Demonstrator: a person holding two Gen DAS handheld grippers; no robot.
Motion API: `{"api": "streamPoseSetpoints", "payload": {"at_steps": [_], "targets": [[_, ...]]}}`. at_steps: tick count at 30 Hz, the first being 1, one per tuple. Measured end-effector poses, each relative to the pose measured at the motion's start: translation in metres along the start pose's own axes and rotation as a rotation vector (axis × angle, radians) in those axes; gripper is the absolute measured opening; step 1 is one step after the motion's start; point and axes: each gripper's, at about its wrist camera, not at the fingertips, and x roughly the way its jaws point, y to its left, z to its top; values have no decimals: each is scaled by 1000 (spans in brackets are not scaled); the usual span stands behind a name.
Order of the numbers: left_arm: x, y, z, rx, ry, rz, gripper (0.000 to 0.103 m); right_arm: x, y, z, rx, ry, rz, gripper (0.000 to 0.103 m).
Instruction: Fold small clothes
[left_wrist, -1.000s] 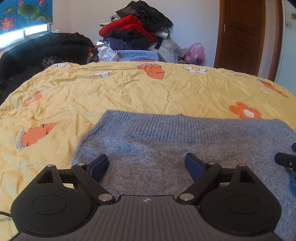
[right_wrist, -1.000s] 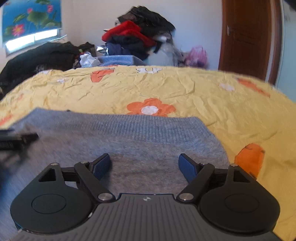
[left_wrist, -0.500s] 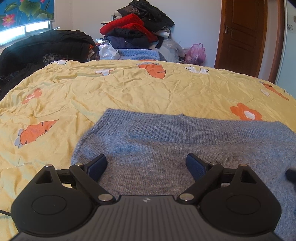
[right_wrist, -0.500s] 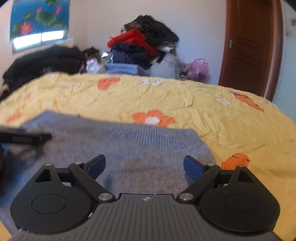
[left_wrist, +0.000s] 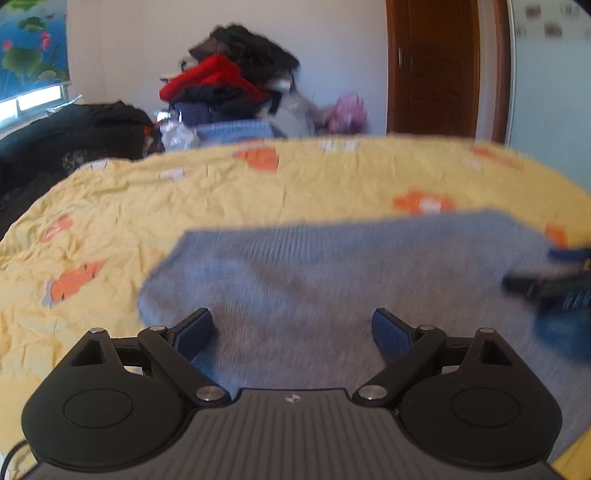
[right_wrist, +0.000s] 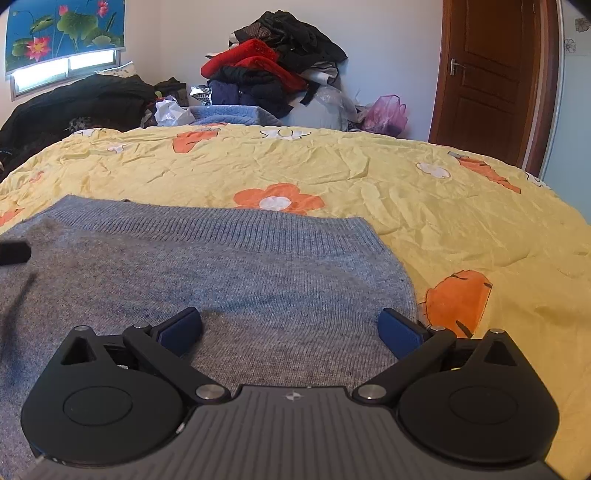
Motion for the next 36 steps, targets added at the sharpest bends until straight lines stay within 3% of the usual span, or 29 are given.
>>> {"api": "streamPoseSetpoints", "payload": {"at_steps": [2,4,7,9,11,13,15,18,23,26,27,28,29,31,36], "targets": [[7,22,-9,-70,11,-84,95,-1,-1,1,-9,4,13,103],[7,26,-6,-37,30,-104,95,-2,-6,0,-18,12,30,102],[-4,21,-5,17,38,-57,95,-6,-15,1,-7,19,8,101],[-24,19,-8,63,8,-8,94,-16,-14,0,-18,24,-59,100],[-46,23,-18,63,-33,-15,94,-35,-14,-3,1,17,-87,97],[-61,30,-27,32,-27,-22,94,-60,-13,-6,41,-30,-25,97],[-66,39,-32,2,-19,29,94,-77,-6,-7,58,-60,46,99],[-68,64,-34,-94,-17,105,94,-80,9,-7,41,-25,109,98],[-52,111,-43,-306,125,49,94,-77,15,-9,53,-14,149,97],[-56,120,-49,-360,129,-17,68,-77,12,-13,60,-5,149,97],[-57,120,-48,-373,131,-51,51,-76,10,-14,65,2,147,97],[-56,122,-47,-391,137,-89,27,-74,8,-17,71,14,142,97],[-54,123,-47,-401,151,-125,18,-71,6,-19,79,31,138,97],[-53,122,-44,-403,160,-132,8,-64,3,-26,90,65,127,98],[-89,133,-34,-421,79,-124,4,-60,6,-36,40,93,100,101]]}}
